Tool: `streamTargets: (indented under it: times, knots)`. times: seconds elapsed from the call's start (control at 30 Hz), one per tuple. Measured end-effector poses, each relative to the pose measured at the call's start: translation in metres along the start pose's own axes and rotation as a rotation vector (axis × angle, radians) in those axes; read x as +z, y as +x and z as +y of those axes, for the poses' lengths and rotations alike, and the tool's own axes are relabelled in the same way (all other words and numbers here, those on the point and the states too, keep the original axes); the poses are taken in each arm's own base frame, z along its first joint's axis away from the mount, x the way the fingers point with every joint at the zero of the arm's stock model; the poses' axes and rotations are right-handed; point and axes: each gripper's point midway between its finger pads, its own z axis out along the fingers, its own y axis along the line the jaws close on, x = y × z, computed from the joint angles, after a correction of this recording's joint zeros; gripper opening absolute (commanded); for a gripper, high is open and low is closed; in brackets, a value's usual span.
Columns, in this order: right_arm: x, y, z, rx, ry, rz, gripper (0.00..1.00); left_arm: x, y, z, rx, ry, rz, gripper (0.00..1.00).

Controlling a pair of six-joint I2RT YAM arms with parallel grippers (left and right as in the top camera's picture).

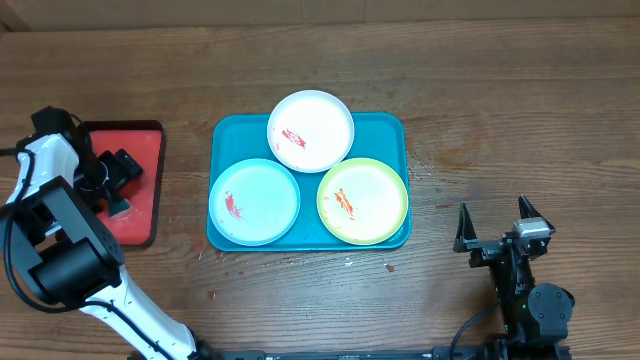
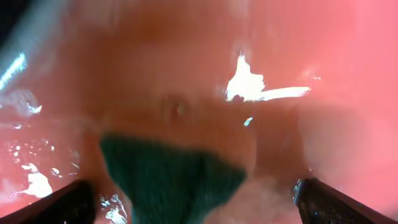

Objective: Clean dirty plates on tray and stack at the side
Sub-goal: 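Dip and rub the sponge in the soapy red tray with the left gripper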

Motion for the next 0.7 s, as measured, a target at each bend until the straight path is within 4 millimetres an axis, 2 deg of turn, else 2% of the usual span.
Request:
streamTargets:
  times: [0.03,0.1,0.17,0.2,0.37,0.4,0.47,0.5,0.63,0.67,0.7]
  knots:
    - [0.0,0.0,0.0,0.001,0.0,-0.001,1.0,0.0,-0.007,-0.001,0.004,0.003,-0.028,0.98]
    - [0.0,0.0,0.0,0.0,0.0,0.0,1.0,0.0,-0.017,-0.003,0.017,0.01,-0.071,0.64]
    - [0.0,0.0,0.0,0.0,0.0,0.0,1.0,0.001,-0.024,-0.003,0.032,0.01,-0.096,0.16]
    - [0.0,0.0,0.0,0.0,0.0,-0.001,1.0,0.001,-0.026,-0.003,0.036,0.01,-0.105,0.04]
    - [0.0,0.0,0.0,0.001,0.0,-0.001,1.0,0.001,-0.03,0.002,0.049,-0.006,-0.118,0.04]
    - [0.0,0.0,0.0,0.0,0.0,0.0,1.0,0.001,-0.03,0.002,0.05,-0.01,-0.117,0.14]
    - [0.0,0.0,0.0,0.0,0.0,0.0,1.0,0.002,-0.028,0.004,0.054,-0.018,-0.109,0.88]
    - [0.0,0.0,0.0,0.0,0.0,0.0,1.0,0.002,-0.024,0.005,0.057,-0.025,-0.095,1.0]
    - [0.0,0.0,0.0,0.0,0.0,0.0,1.0,0.001,-0.006,0.012,0.054,-0.043,-0.016,1.0]
    - [0.0,0.0,0.0,0.0,0.0,-0.001,1.0,0.001,-0.002,0.013,0.053,-0.044,-0.002,0.98]
    - [0.0,0.0,0.0,0.001,0.0,-0.001,1.0,0.0,0.003,0.014,0.053,-0.046,0.019,0.92]
